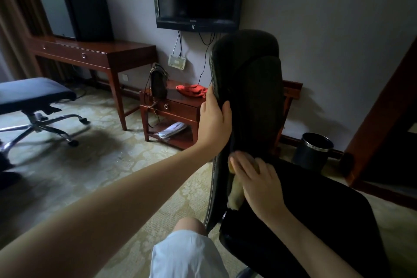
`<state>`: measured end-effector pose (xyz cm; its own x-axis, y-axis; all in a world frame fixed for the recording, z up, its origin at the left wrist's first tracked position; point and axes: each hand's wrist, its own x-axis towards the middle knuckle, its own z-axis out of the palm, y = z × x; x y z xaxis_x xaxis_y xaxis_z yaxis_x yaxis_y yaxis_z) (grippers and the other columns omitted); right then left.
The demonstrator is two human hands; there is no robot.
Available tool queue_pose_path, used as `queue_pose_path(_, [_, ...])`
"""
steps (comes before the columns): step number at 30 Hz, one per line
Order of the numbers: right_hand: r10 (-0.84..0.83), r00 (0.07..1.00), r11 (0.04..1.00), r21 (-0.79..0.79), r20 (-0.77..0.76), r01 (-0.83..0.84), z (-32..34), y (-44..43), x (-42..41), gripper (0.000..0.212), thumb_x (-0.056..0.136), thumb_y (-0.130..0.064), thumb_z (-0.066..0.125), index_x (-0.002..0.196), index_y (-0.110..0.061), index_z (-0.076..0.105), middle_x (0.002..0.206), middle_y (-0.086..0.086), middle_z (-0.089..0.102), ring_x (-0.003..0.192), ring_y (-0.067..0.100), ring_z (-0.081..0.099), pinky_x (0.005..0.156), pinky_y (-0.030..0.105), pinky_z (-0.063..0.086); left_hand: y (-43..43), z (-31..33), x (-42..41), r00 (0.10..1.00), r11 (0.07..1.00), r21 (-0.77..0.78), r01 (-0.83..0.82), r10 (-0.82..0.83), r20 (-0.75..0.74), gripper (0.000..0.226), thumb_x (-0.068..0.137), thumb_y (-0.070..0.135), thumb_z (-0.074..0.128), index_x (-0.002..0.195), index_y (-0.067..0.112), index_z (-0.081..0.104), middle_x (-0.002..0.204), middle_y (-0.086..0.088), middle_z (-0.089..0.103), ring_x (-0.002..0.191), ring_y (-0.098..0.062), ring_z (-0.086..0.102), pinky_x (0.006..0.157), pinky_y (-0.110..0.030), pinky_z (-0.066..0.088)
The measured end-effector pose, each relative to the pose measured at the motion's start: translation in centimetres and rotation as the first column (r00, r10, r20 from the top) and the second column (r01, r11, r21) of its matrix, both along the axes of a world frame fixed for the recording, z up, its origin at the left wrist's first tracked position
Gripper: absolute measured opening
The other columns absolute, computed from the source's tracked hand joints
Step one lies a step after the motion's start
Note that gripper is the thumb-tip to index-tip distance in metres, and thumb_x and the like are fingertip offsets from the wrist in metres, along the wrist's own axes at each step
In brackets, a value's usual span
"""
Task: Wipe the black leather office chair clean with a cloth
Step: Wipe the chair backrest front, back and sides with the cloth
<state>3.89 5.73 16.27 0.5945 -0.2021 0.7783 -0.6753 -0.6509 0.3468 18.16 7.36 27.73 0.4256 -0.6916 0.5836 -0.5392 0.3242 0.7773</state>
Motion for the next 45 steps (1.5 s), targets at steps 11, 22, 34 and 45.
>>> queue_pose_path(11, [-0.012,1.000,0.998,0.060,0.014,0.011,-1.4,-1.8,0.1,0.051,0.080,-0.001,0.039,0.124,-0.015,0.059,0.131,0.001,0.054,0.090,0.025,0.047,0.072,0.036,0.052,-0.4,-1.2,0.2,0.999,1.000,-0.018,-0.005,0.004,-0.035,0.055,0.094,0.014,0.046,0.143,0.021,0.022,0.120,0.004,0.050,0.115,-0.021,0.045,0.098,-0.041,0.041])
queue_pose_path(22, [-0.049,0.999,0.847,0.528,-0.023,0.054,-7.0,1.0,-1.9,0.050,0.080,-0.013,0.043,0.128,-0.020,0.056,0.134,-0.004,0.051,0.099,0.021,0.058,0.084,0.030,0.046,2.0,-6.9,-1.6,0.997,0.998,0.002,-0.060,0.060,-0.056,0.055,0.093,0.020,0.046,0.141,0.030,0.021,0.138,0.002,0.035,0.127,-0.019,0.035,0.107,-0.046,0.034])
queue_pose_path(34, [-0.333,0.644,-0.089,0.657,0.689,-0.748,0.9,3.7,-1.1,0.033,0.100,-0.022,0.035,0.124,-0.041,0.047,0.123,-0.025,0.051,0.105,-0.019,0.051,0.080,0.003,0.042,4.3,-12.5,-8.5,0.870,0.940,0.160,0.301,-0.202,-0.449,0.038,0.091,0.052,0.046,0.126,0.038,0.042,0.124,0.012,0.047,0.113,0.011,0.044,0.105,-0.023,0.035])
queue_pose_path(45, [-0.260,0.816,0.191,0.855,0.517,-0.481,4.8,-0.4,-1.5,0.056,0.091,-0.025,0.059,0.141,-0.026,0.035,0.131,-0.009,0.045,0.118,0.009,0.047,0.093,0.022,0.042,4.1,-12.2,-8.2,0.917,0.968,0.088,-0.235,0.251,-0.311,0.042,0.091,0.012,0.053,0.125,0.036,0.046,0.112,0.010,0.042,0.096,0.026,0.040,0.074,0.003,0.033])
